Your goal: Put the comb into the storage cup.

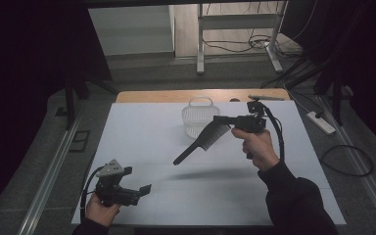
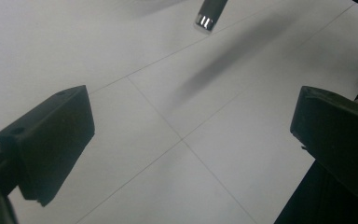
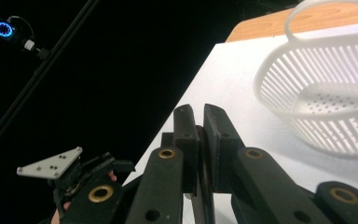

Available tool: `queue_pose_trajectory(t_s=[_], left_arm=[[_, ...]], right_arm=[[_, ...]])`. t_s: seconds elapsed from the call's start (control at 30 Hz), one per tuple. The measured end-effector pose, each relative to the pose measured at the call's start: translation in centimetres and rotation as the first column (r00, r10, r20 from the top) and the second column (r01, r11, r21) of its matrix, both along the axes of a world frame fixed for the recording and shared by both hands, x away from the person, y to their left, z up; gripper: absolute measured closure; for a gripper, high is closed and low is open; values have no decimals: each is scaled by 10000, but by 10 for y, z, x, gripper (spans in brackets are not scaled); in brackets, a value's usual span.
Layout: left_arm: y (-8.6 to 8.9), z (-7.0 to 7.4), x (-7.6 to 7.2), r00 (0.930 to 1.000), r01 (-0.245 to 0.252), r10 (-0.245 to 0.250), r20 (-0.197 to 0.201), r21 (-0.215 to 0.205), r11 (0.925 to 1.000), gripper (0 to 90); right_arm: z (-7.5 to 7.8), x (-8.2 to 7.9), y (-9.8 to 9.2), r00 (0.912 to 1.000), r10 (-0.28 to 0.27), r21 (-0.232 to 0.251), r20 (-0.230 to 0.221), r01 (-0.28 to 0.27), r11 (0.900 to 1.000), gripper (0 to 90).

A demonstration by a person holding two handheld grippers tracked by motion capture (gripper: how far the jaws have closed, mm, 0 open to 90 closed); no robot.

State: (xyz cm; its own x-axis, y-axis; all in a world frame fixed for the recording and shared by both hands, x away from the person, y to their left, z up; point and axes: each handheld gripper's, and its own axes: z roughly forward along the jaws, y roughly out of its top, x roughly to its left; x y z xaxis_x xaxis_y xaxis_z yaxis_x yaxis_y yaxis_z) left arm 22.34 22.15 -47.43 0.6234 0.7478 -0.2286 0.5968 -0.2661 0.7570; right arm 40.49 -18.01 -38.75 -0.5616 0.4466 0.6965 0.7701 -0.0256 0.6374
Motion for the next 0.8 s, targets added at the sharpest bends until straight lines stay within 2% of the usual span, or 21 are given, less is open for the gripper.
queue_pose_trajectory(t_s=[0.13, 0.37, 0.5, 0.8], left_arm=[[2, 0, -4, 9999, -94, 92, 82, 161, 9998, 0], [8, 0, -11, 9993, -254, 249, 284, 160, 9996, 0], [12, -1, -15, 9991, -358, 354, 244, 168, 9992, 0], [16, -1, -20, 9973, -596, 577, 449, 429, 9973, 0]], right_arm=[[3, 4, -1, 9999, -169, -3, 38, 169, 9999, 841], [8, 11, -2, 9993, -347, 13, 128, 347, 9994, 841], [11, 16, -3, 9988, -476, 10, 140, 476, 9989, 842], [17, 26, -5, 9966, -797, -10, 194, 797, 9968, 842]])
